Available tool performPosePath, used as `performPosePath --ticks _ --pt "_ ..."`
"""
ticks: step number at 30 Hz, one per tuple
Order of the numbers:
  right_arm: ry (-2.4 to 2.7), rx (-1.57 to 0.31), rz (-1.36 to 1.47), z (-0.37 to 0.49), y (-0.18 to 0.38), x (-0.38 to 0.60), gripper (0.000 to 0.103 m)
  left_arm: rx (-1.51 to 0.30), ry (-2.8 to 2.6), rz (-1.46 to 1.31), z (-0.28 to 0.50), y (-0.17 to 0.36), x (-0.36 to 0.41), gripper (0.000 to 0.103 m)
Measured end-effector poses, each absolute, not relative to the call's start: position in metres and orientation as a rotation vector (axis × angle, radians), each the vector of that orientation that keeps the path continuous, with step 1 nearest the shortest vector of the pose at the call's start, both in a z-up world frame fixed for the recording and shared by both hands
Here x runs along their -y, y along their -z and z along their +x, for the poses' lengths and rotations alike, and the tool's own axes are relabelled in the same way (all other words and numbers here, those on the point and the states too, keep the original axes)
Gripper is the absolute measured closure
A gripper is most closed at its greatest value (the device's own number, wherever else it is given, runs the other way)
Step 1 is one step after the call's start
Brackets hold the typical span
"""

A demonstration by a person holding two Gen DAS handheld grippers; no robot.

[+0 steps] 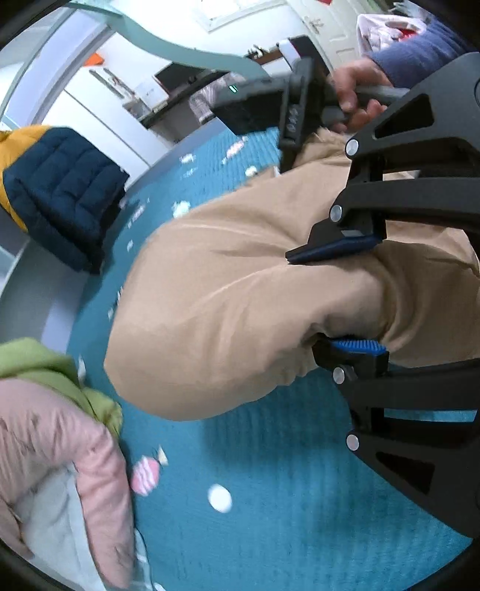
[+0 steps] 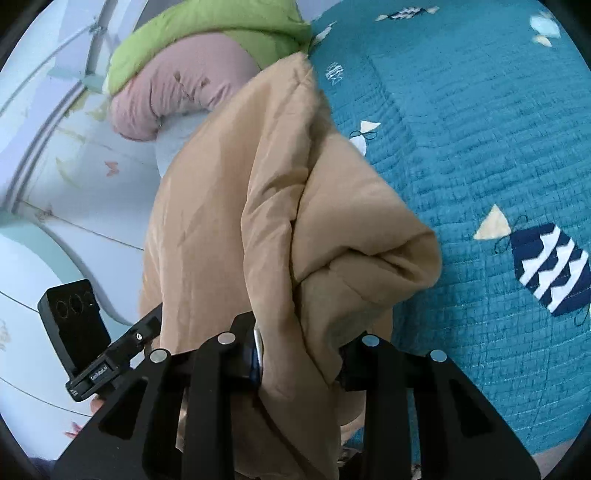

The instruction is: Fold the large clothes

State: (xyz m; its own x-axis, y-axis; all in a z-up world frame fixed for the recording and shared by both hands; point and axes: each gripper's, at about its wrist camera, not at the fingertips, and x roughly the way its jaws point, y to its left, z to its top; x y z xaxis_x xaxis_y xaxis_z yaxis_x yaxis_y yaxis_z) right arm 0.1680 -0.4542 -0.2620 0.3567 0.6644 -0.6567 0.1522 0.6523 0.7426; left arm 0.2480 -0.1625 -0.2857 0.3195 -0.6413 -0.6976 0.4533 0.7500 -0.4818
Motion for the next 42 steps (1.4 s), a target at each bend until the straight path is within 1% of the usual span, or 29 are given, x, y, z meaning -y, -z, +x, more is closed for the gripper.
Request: performPosePath --ticks 3,6,10,14,18,20,22,23,25,27,29,30,31,32,33,34,35,38,40,42 --pt "-0.406 -1.130 0.920 0.157 0.261 0.471 0.076 -0.995 0.769 -0.209 0.261 0.272 0.176 0.068" --pt "-0.414 -1.022 0.977 0.147 0.241 0.495 0.076 -0.971 0.816 -0.193 0.254 0.250 0.197 0.068" --pt "-0.338 -0.909 0.927 0.128 0.190 0.542 0.076 -0.949 0.908 -0.210 0.264 0.230 0.245 0.068" --pt "-0.179 -0.798 0.833 0.090 0.125 0.609 0.076 -0.935 1.081 -0.295 0.264 0.219 0.318 0.068" --pt "-0.019 -0.738 0.738 0.055 0.076 0.649 0.076 -0.957 1.259 -0.440 0.263 0.223 0.381 0.068" --pt "0.032 -0.728 0.720 0.056 0.070 0.653 0.076 -0.971 1.283 -0.463 0.264 0.234 0.407 0.068" --pt "0.065 -0.739 0.734 0.052 0.085 0.665 0.076 -0.993 1.249 -0.422 0.269 0.252 0.421 0.067" --pt "0.078 -0.759 0.754 0.055 0.104 0.665 0.076 -1.049 1.205 -0.389 0.275 0.273 0.429 0.066" --pt "0.105 -0.807 0.761 0.065 0.146 0.653 0.076 -1.127 1.125 -0.307 0.281 0.304 0.436 0.063" --pt "0.130 -0.893 0.836 0.069 0.216 0.643 0.076 -1.209 1.015 -0.147 0.282 0.343 0.439 0.063" --pt "0.163 -0.950 0.872 0.065 0.261 0.634 0.076 -1.313 0.901 -0.001 0.281 0.379 0.434 0.062" --pt "0.194 -0.964 0.880 0.059 0.280 0.632 0.075 -1.320 0.881 0.018 0.283 0.388 0.428 0.053" --pt "0.241 -0.955 0.857 0.048 0.294 0.631 0.074 -1.300 0.871 0.013 0.283 0.392 0.417 0.050" --pt "0.283 -0.937 0.813 0.039 0.299 0.629 0.072 -1.288 0.874 0.007 0.283 0.392 0.412 0.044" --pt "0.311 -0.931 0.801 0.034 0.299 0.630 0.070 -1.279 0.879 0.002 0.284 0.390 0.406 0.033" --pt "0.348 -0.923 0.804 0.026 0.301 0.632 0.068 -1.267 0.876 -0.003 0.284 0.387 0.401 0.030" --pt "0.380 -0.923 0.809 0.018 0.304 0.635 0.061 -1.249 0.878 -0.013 0.285 0.383 0.397 0.029" --pt "0.463 -0.961 0.759 0.014 0.312 0.635 0.048 -1.212 0.880 -0.025 0.285 0.373 0.390 0.029" --pt "0.494 -0.978 0.739 0.013 0.315 0.632 0.042 -1.175 0.891 -0.003 0.280 0.367 0.385 0.027" --pt "0.537 -0.962 0.718 0.011 0.302 0.629 0.041 -1.125 0.871 0.038 0.269 0.360 0.374 0.027"
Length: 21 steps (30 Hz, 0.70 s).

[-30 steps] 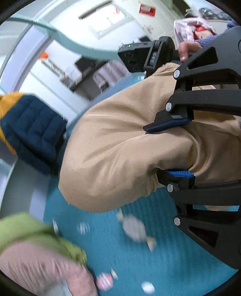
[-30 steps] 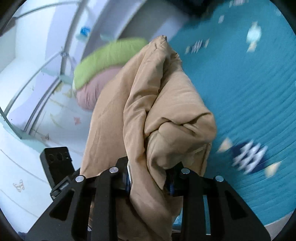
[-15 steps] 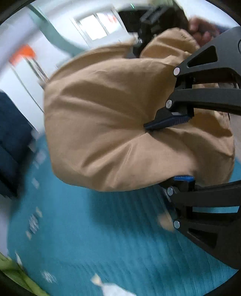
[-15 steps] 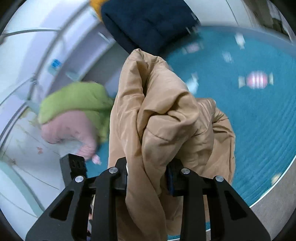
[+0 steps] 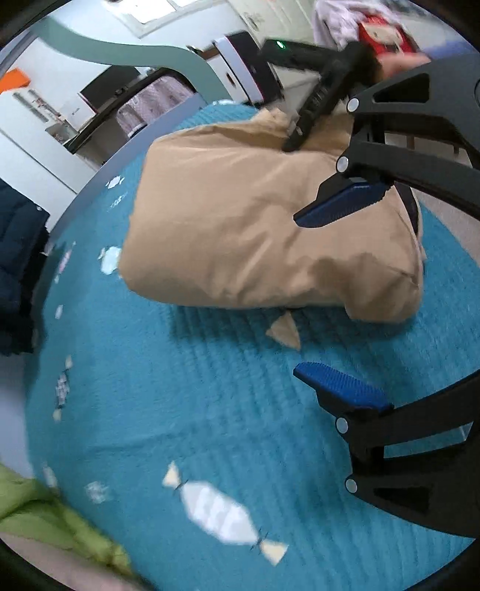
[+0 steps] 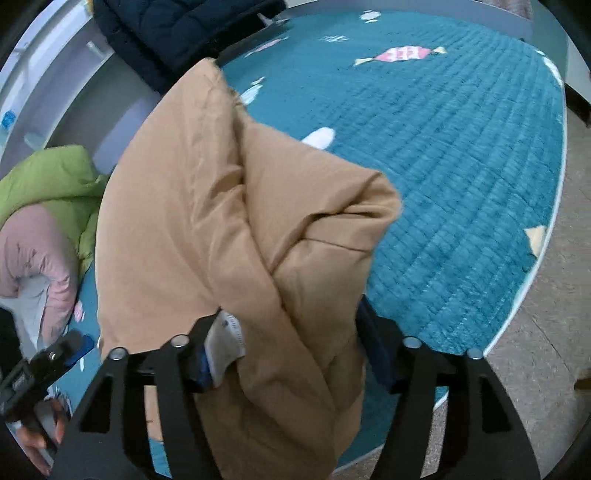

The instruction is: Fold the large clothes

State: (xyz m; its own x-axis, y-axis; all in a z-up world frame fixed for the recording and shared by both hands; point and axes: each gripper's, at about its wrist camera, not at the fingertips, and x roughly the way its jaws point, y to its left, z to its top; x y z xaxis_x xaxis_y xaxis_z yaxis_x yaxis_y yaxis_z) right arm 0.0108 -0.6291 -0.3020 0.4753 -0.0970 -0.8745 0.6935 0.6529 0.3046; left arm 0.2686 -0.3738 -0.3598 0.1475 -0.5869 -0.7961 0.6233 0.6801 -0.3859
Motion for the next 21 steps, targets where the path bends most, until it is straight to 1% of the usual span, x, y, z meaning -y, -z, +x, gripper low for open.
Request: performPosePath --ticks 4,6,8,10,12,16,18,21 --pt "0.649 -0.964 0.439 0.009 0.257 0.602 0.040 -1.082 0.797 0.088 0.261 0.351 0.352 0.026" --pt "0.649 -0.920 0.282 0.011 0.232 0.572 0.040 -1.071 0.763 0.080 0.264 0.346 0.342 0.025" --pt "0.609 -0.871 0.188 0.010 0.219 0.549 0.040 -1.069 0.729 0.082 0.265 0.340 0.335 0.025" --pt "0.542 -0.849 0.167 0.018 0.213 0.533 0.040 -1.058 0.704 0.090 0.263 0.337 0.323 0.025" --pt "0.474 -0.884 0.173 0.023 0.226 0.524 0.041 -1.044 0.672 0.122 0.258 0.331 0.310 0.024" --pt "0.419 -1.061 0.326 0.028 0.286 0.540 0.055 -1.016 0.642 0.152 0.248 0.321 0.288 0.020" --pt "0.444 -1.112 0.367 0.021 0.311 0.548 0.055 -1.003 0.632 0.157 0.241 0.314 0.274 0.020" --pt "0.458 -1.123 0.385 0.020 0.314 0.548 0.055 -0.993 0.621 0.146 0.234 0.307 0.256 0.019"
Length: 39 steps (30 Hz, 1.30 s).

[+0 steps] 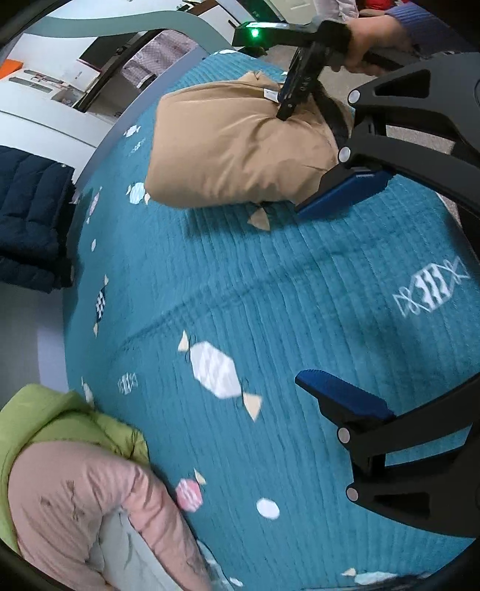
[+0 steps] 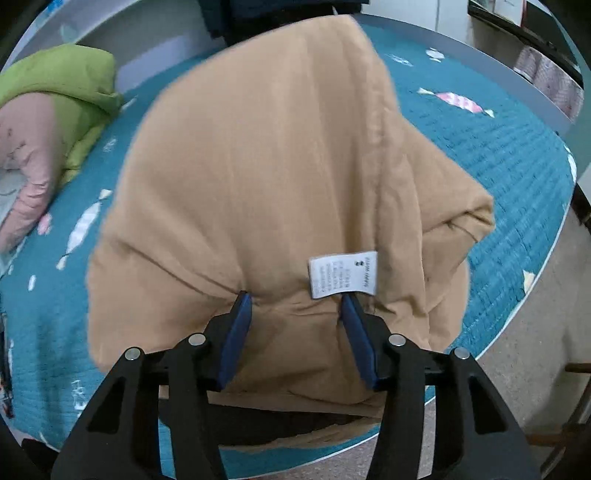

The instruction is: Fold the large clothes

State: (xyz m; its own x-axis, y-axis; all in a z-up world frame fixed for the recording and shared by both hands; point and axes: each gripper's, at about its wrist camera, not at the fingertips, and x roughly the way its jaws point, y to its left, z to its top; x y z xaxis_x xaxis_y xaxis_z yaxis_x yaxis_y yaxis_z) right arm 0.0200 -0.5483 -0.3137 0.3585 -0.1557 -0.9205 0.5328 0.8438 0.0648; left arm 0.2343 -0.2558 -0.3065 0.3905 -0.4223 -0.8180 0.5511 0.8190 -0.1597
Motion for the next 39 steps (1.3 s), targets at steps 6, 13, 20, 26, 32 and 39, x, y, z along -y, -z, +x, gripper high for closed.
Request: performPosePath --ticks 6,13,20,26,32,39 --pt "0.459 -1.139 0.372 0.024 0.296 0.545 0.054 -1.020 0.622 0.089 0.229 0.305 0.242 0.019" --pt "0.531 -0.979 0.437 0.011 0.266 0.563 0.044 -1.081 0.669 0.077 0.230 0.321 0.271 0.019" --pt "0.587 -0.982 0.768 -0.019 0.298 0.621 0.024 -1.158 0.756 0.047 0.247 0.346 0.328 0.018" --pt "0.320 -0.920 1.177 -0.029 0.345 0.643 0.022 -1.302 0.807 0.006 0.263 0.388 0.384 0.017" --pt "0.261 -0.934 1.185 -0.013 0.358 0.641 0.012 -1.435 0.801 -0.069 0.270 0.427 0.405 0.014" --pt "0.229 -0.943 1.153 0.016 0.364 0.620 0.021 -1.486 0.859 -0.154 0.267 0.437 0.409 0.047"
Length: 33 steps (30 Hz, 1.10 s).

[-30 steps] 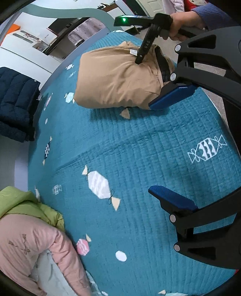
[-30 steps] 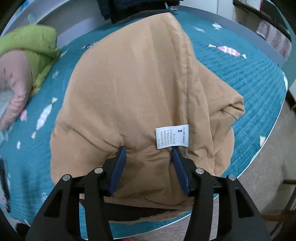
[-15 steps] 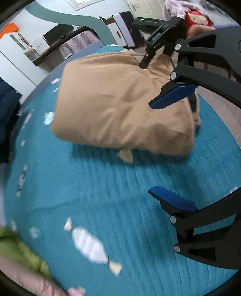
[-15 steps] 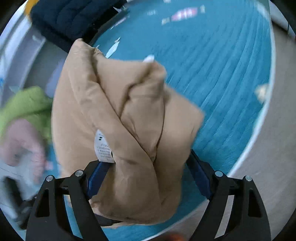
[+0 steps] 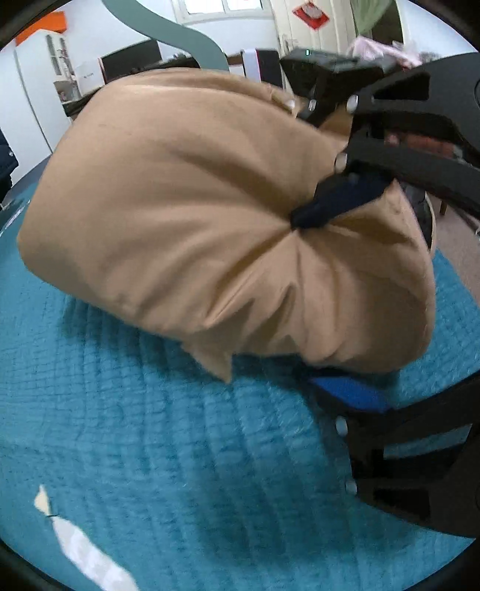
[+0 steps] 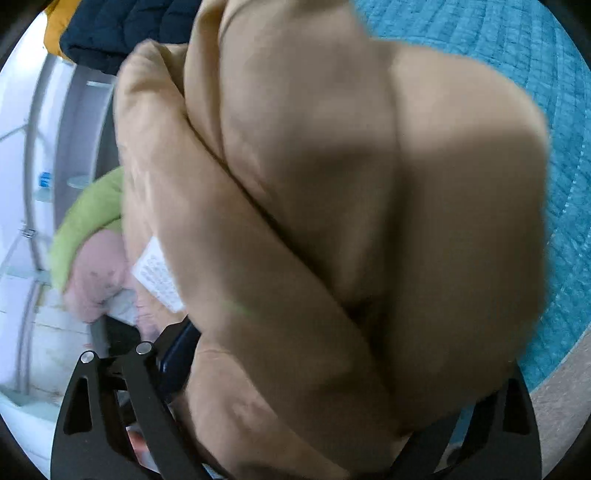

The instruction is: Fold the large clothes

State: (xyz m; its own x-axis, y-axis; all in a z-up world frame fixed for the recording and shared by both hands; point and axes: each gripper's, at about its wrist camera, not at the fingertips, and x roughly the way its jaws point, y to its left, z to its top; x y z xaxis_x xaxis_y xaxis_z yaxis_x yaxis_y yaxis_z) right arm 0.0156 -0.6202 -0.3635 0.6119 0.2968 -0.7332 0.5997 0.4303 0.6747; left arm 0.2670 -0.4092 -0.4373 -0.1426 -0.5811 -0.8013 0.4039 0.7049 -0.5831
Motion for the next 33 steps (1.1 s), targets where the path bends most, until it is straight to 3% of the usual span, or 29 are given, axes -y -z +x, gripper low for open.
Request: performPosePath --ticks 1,2,4,14,20,27,33 --pt "0.213 -0.929 1.159 0.019 0.363 0.617 0.049 -1.484 0.883 -0.159 0.264 0.435 0.411 0.057" --pt "0.169 -0.899 1.197 0.020 0.359 0.614 0.062 -1.462 0.903 -0.136 0.261 0.430 0.414 0.073" --pt "0.153 -0.905 1.117 0.026 0.341 0.602 0.071 -1.368 0.926 -0.008 0.250 0.412 0.420 0.079" --pt "-0.090 -0.834 0.949 0.105 0.243 0.506 0.074 -1.156 0.932 -0.066 0.264 0.323 0.327 0.083" --pt "-0.356 -0.843 0.925 0.182 0.219 0.381 0.074 -0.998 0.747 -0.079 0.295 0.256 0.171 0.083" --pt "-0.702 -0.904 0.892 0.271 0.208 0.157 0.074 -0.913 0.450 -0.068 0.311 0.204 -0.048 0.083" --pt "-0.937 -0.952 0.924 0.294 0.217 -0.022 0.074 -0.862 0.199 -0.066 0.302 0.175 -0.227 0.083"
